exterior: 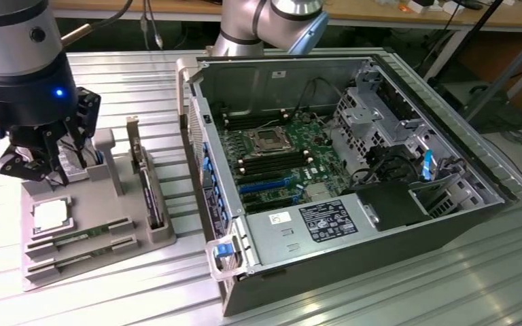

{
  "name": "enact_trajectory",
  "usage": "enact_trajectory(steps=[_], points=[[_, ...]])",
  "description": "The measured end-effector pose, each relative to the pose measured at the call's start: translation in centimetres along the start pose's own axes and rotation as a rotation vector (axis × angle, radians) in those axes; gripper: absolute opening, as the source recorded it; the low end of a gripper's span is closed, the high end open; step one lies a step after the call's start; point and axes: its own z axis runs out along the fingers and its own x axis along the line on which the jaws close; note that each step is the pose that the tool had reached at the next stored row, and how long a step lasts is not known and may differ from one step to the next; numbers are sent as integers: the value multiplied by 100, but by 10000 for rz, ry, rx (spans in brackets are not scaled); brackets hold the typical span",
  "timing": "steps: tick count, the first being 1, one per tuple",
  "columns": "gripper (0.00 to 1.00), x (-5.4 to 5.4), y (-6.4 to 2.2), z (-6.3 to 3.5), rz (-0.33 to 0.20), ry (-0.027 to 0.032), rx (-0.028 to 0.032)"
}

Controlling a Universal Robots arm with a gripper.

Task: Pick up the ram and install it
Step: 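Pick up the ram and move it above insertion slot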

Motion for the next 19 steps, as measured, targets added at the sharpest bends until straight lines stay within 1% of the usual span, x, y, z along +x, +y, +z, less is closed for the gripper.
enact_trajectory(steps=[5,8,10,12,16,17,18,19], points=[[36,1,-5,72,-973,80,-37],[36,2,-10,153,-2028,161,-72],[36,3,-12,184,-2419,189,-81],[36,4,-16,246,-3147,242,-97],[36,5,-22,354,-4344,320,-115],[36,5,-24,390,-4757,348,-120],[36,6,-28,452,-5448,391,-125],[36,6,-29,473,-5697,406,-127]])
